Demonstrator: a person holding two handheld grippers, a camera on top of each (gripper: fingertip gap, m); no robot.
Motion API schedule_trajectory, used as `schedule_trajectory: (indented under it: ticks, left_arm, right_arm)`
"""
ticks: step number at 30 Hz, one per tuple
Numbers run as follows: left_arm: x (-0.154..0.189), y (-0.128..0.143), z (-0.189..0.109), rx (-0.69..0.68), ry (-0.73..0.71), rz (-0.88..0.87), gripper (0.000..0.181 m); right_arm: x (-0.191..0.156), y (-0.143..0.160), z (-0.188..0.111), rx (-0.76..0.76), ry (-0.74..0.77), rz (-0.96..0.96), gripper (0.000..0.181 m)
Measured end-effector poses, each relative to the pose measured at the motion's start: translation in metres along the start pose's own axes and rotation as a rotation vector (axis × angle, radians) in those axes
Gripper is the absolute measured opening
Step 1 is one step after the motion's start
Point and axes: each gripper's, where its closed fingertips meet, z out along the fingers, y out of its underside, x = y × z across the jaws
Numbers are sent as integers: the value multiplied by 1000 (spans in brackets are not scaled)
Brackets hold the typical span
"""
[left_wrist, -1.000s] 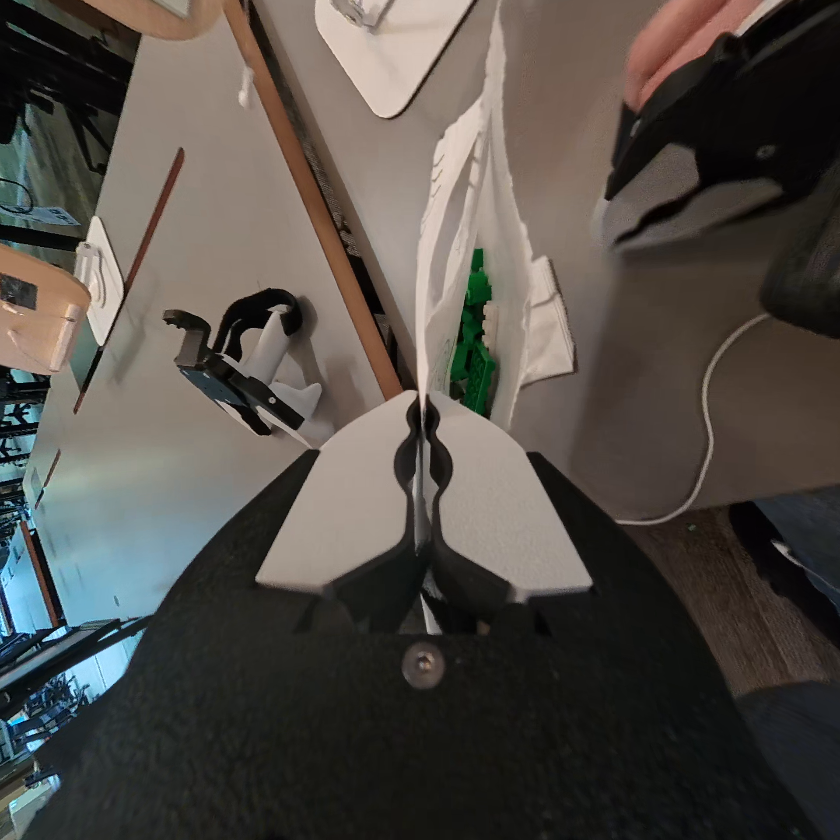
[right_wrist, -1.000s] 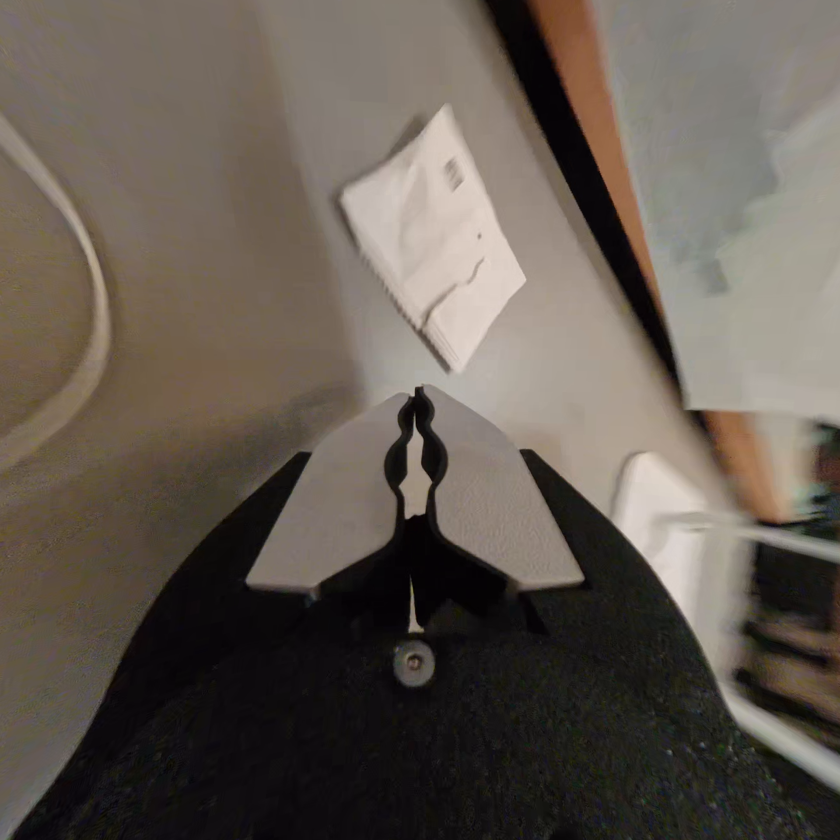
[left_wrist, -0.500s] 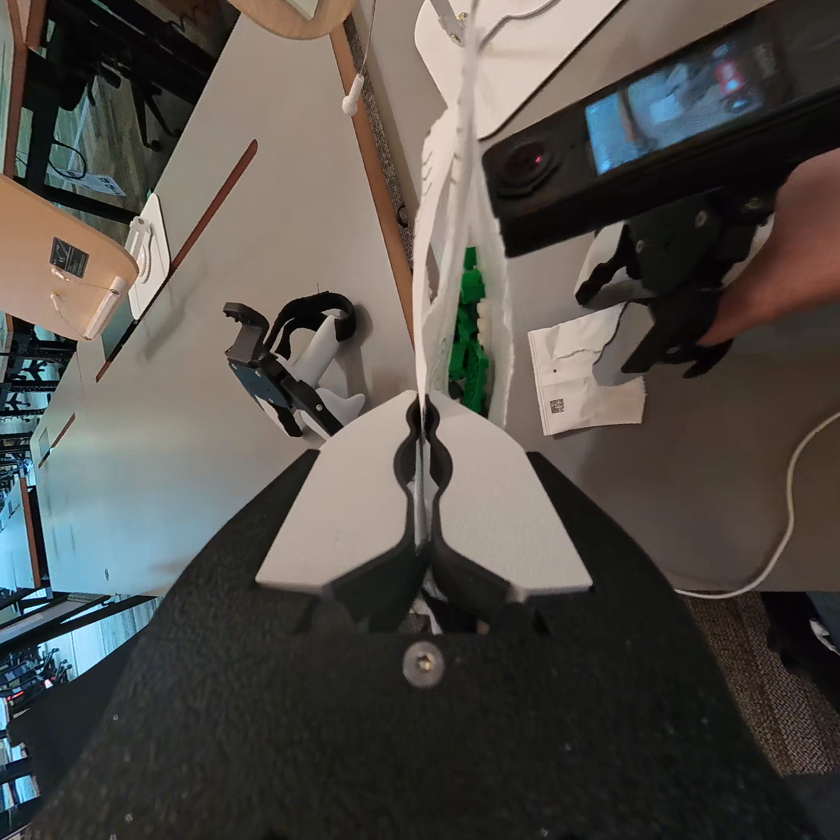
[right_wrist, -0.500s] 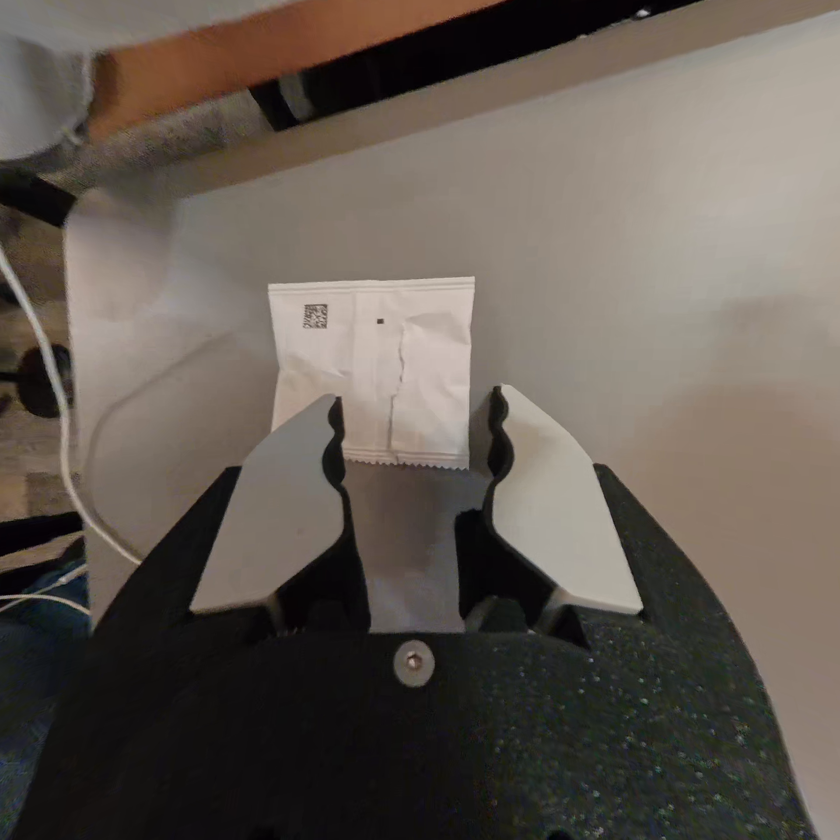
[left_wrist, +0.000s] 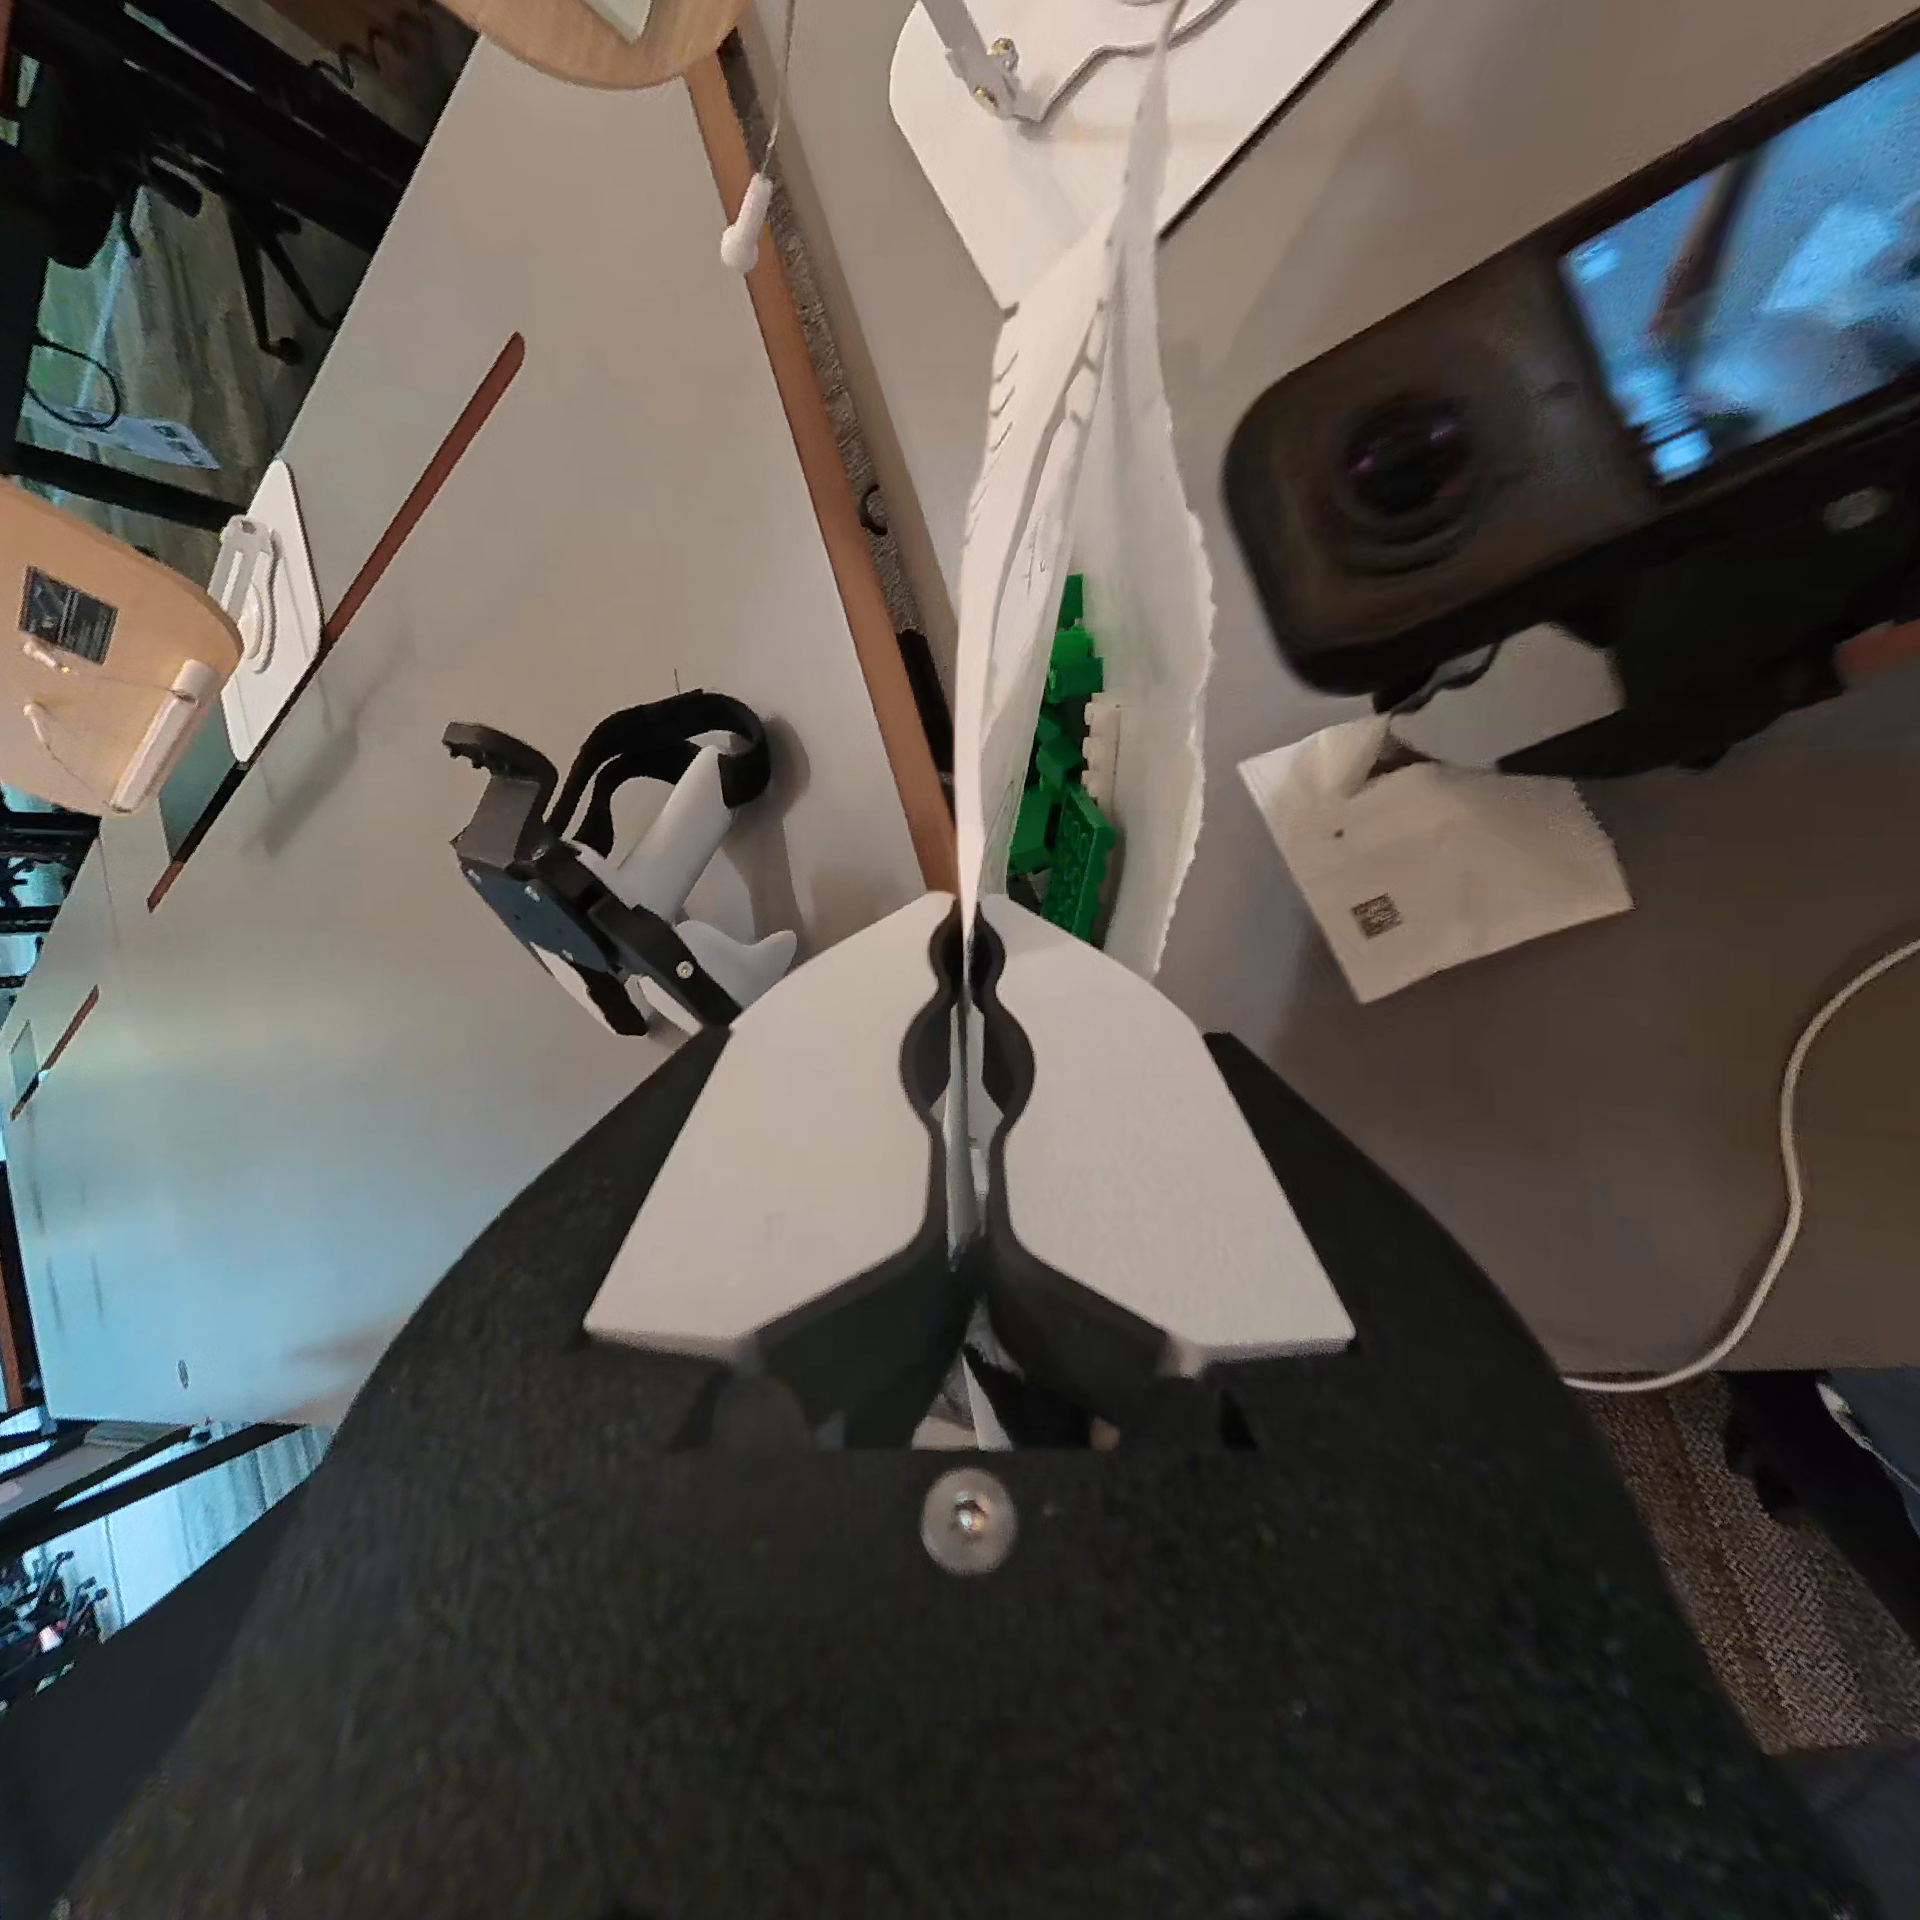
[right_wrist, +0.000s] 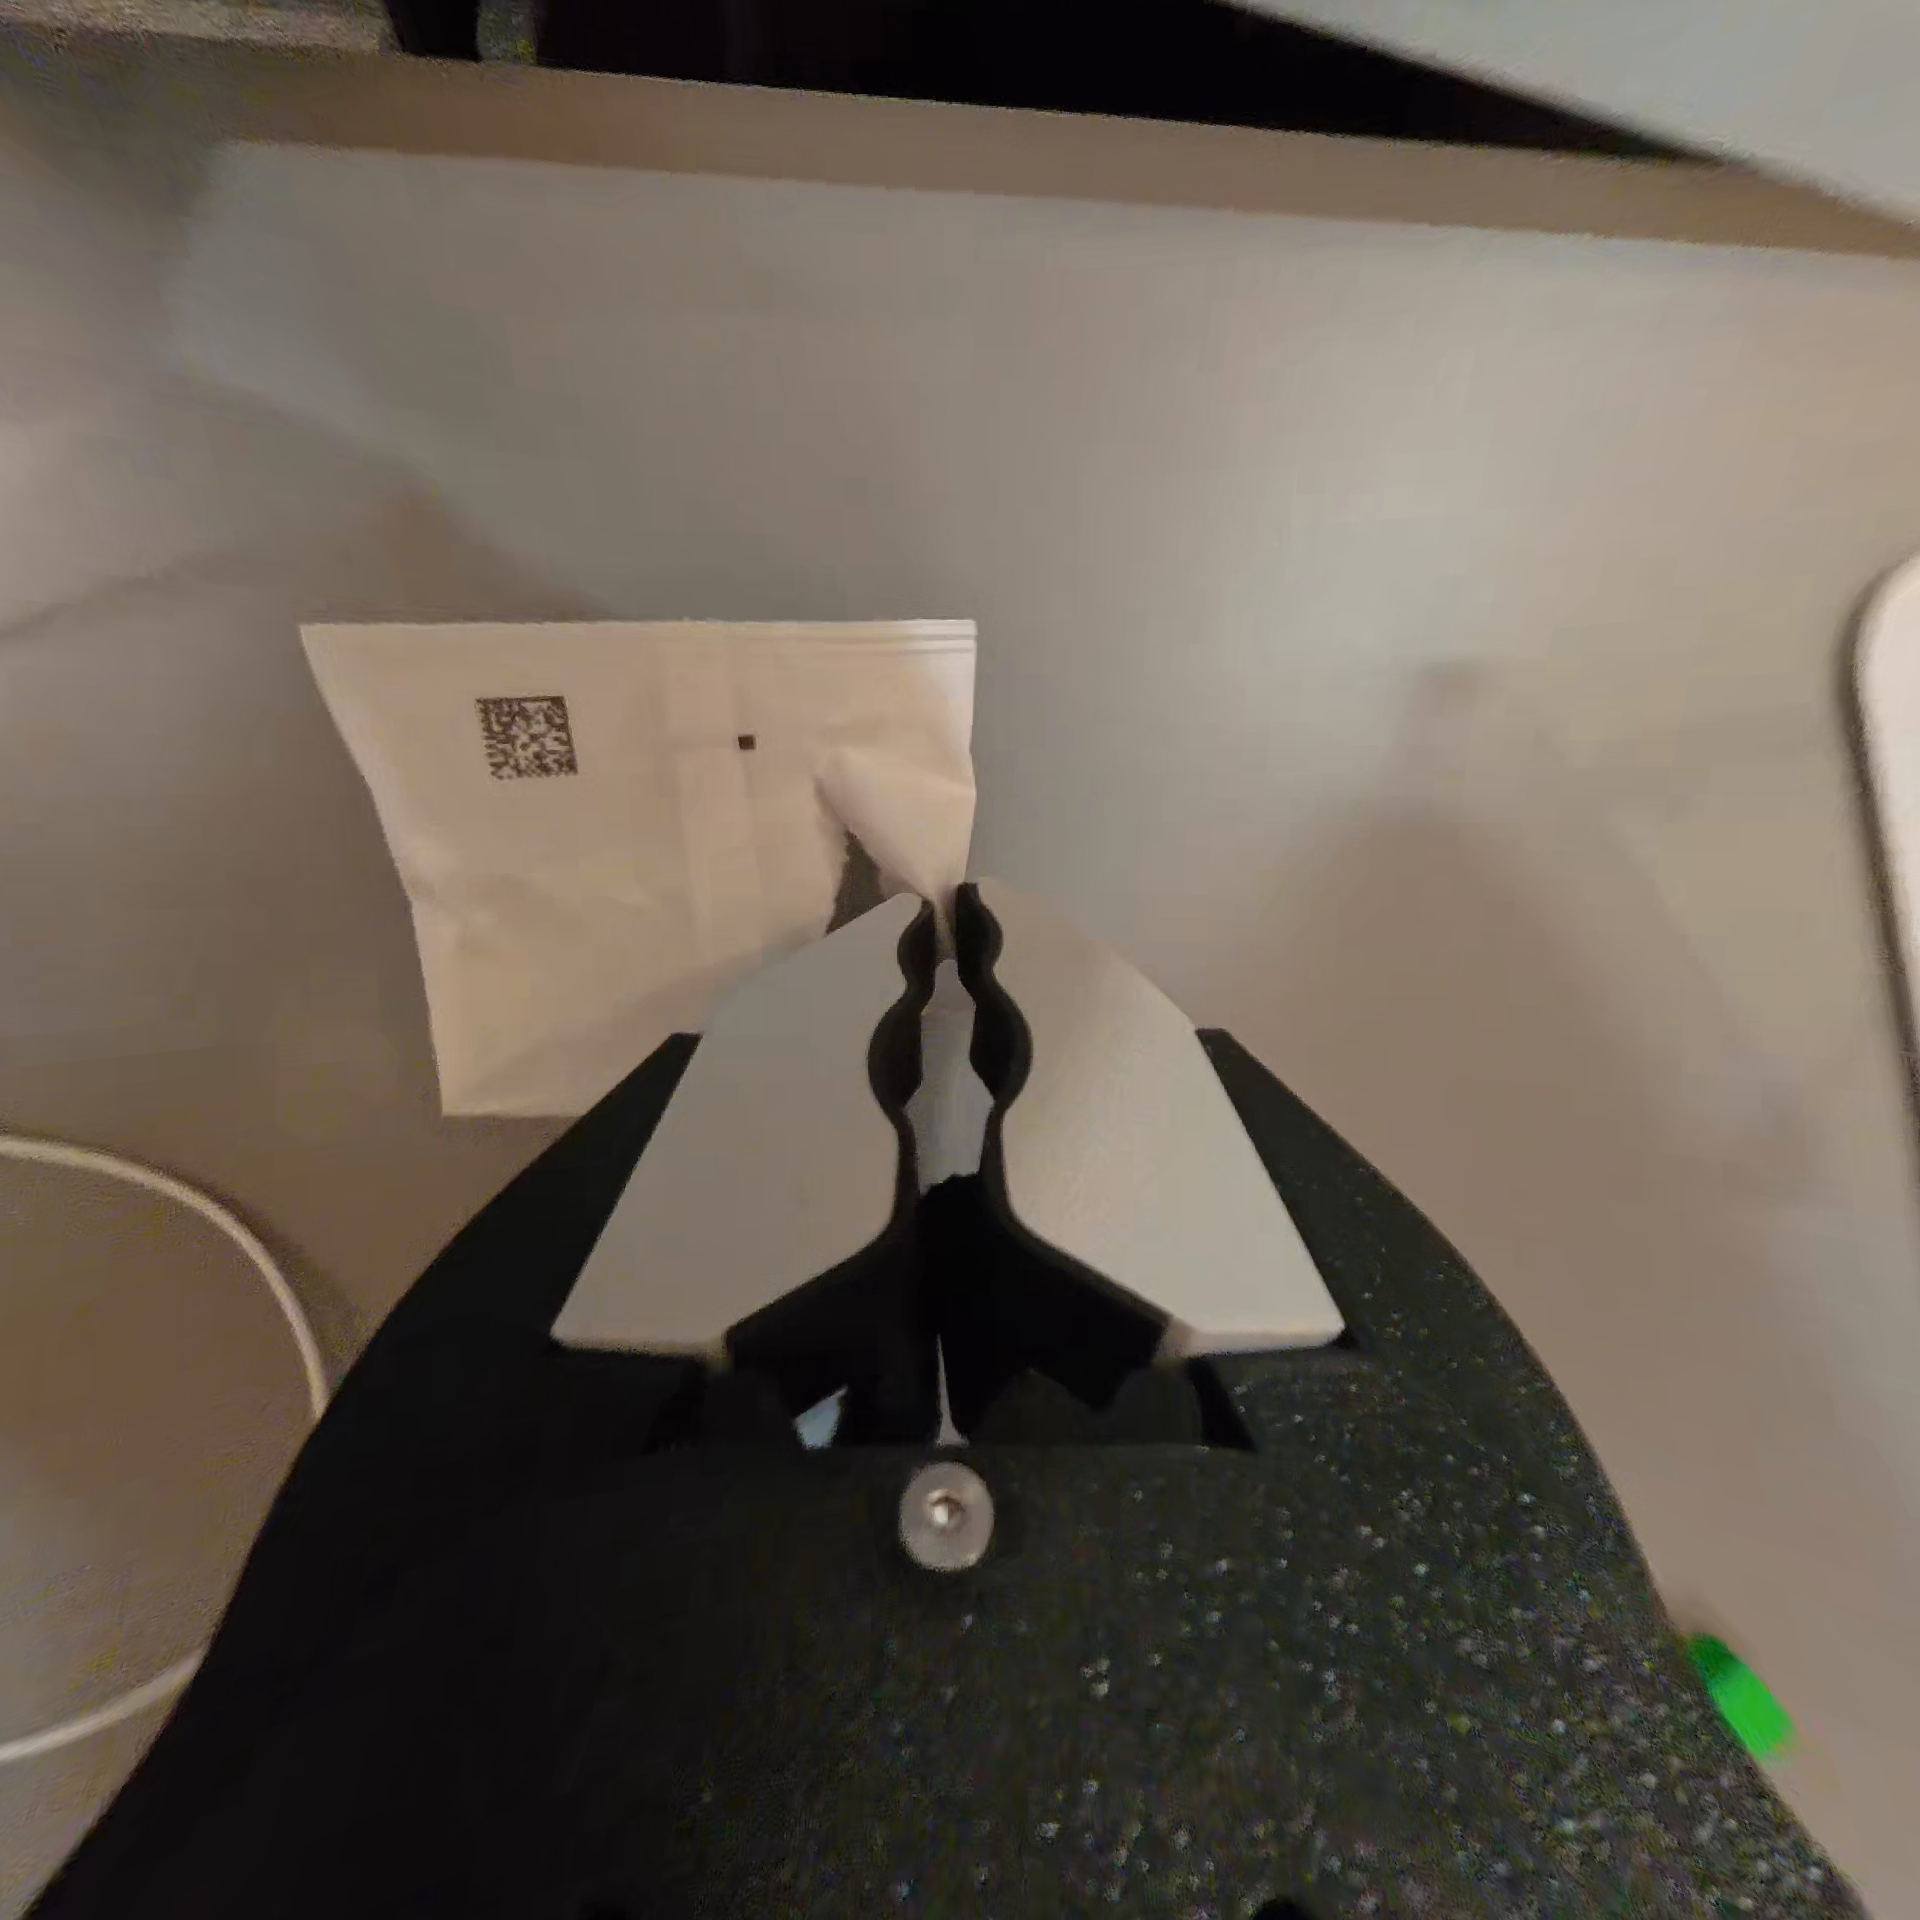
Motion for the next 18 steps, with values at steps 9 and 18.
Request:
schedule_trajectory:
  ticks: [9, 18]
  left_arm:
    - [30, -11, 13, 32, 227, 16, 0]
    - [95, -38, 8, 66, 561, 52, 0]
  right_arm:
    - [43, 3, -189, 428, 543, -392, 4]
    - [28, -74, -285, 585, 1358, -984, 4]
